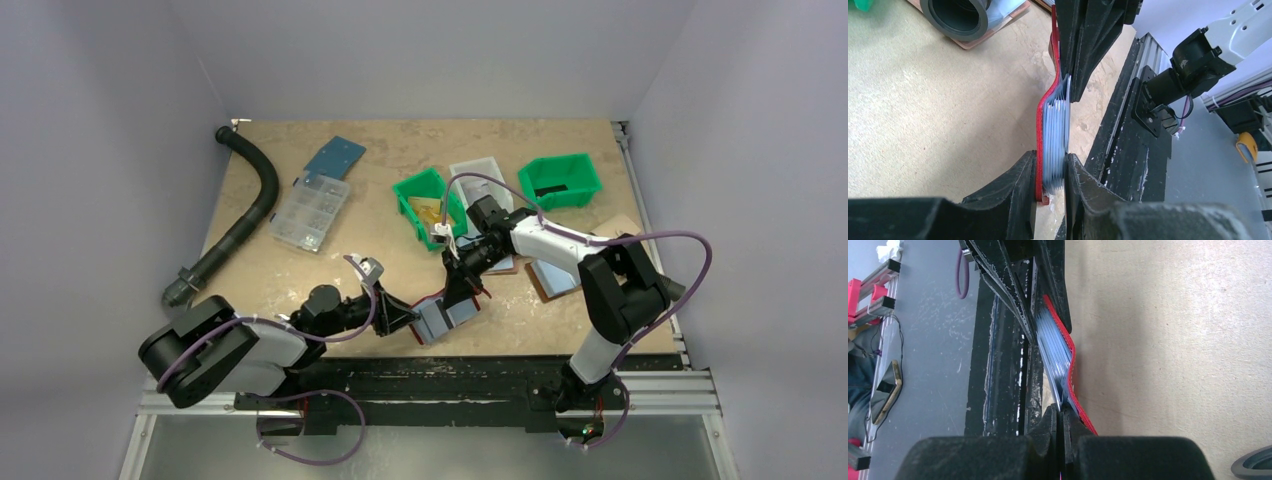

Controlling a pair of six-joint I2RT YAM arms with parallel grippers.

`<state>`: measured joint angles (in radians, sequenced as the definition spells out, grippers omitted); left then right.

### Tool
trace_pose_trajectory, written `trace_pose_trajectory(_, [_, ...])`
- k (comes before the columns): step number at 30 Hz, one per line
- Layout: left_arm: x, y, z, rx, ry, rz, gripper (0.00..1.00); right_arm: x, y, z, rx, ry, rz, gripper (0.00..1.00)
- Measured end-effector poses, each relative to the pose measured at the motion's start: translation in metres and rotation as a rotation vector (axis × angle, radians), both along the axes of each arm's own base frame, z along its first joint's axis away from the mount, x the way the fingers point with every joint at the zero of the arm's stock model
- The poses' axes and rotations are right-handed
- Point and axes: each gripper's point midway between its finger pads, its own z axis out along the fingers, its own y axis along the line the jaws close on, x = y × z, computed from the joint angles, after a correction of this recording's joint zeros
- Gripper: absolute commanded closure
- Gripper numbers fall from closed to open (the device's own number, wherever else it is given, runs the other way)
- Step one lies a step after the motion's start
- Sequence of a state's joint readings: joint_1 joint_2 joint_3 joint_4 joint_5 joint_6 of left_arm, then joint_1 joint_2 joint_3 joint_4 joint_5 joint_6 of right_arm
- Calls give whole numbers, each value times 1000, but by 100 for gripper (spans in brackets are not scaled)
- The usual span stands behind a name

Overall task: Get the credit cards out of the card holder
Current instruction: Remove the credit card from the card holder.

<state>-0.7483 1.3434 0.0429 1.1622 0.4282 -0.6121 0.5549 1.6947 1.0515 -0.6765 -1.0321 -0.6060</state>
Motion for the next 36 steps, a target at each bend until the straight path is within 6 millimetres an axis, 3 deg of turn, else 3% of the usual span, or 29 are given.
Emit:
trace_pose_trajectory(15, [10, -3, -3, 142, -48, -31, 100, 5, -5, -4, -9, -57, 16, 100])
trace_pose_trajectory(36, [20, -8, 2, 208, -86, -51, 100, 14, -15, 3, 6, -143, 35, 100])
